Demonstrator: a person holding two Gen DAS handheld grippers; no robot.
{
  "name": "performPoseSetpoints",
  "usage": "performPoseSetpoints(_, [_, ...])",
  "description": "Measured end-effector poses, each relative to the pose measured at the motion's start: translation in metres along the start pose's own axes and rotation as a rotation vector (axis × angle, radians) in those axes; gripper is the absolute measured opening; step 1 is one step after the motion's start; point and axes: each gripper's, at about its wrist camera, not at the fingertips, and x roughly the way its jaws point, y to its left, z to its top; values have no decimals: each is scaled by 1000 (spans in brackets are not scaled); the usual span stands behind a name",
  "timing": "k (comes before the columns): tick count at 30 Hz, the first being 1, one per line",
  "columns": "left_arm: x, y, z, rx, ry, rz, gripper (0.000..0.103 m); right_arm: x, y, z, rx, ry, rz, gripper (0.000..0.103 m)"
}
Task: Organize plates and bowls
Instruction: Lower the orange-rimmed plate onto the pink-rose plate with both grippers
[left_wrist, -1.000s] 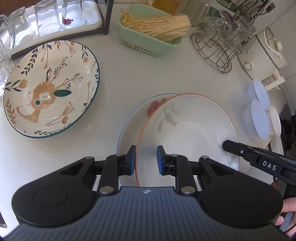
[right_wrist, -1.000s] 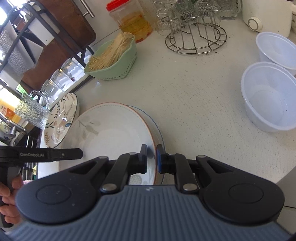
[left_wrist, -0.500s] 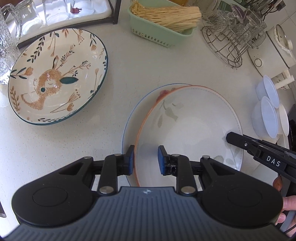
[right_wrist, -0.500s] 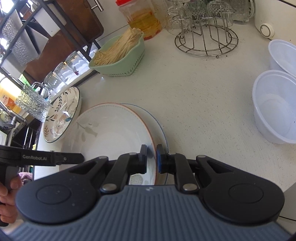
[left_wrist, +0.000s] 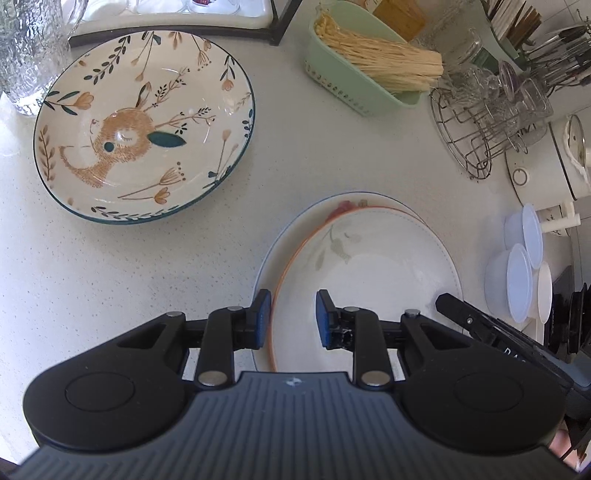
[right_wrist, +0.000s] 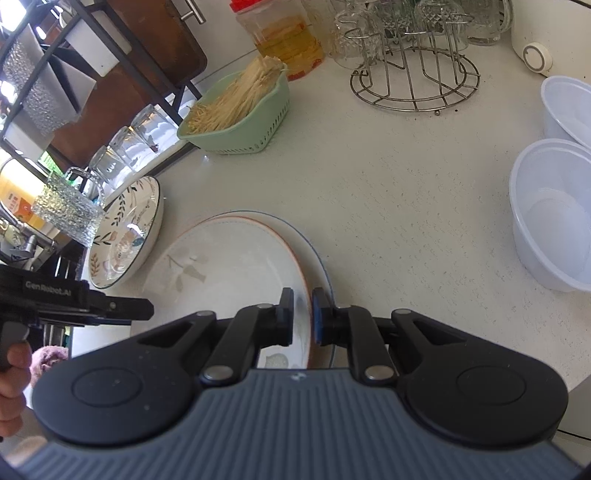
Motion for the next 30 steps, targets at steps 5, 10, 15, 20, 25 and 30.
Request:
performPoseSetpoints(5, [-8, 1, -3, 9, -8, 20, 29, -6, 4, 2, -19, -41, -13, 13])
performPoseSetpoints(10, [-20, 8, -4, -10, -50, 4, 29, -7, 4, 1, -29, -46, -9, 13])
performPoseSetpoints(15, [-38, 6, -9, -4, -110, 8, 29, -21, 8, 3, -52, -91, -25, 13])
performPoseSetpoints(20, [-63, -8, -15, 27, -185, 12, 29, -45, 16, 10, -74, -144, -22, 13])
performPoseSetpoints(25, [-90, -37, -26, 116, -278, 42, 29, -78, 25, 17, -94, -221, -13, 13])
performPoseSetpoints(30, [-105, -62, -41, 191, -335, 44, 29, -104, 30, 18, -106, -274, -2, 13])
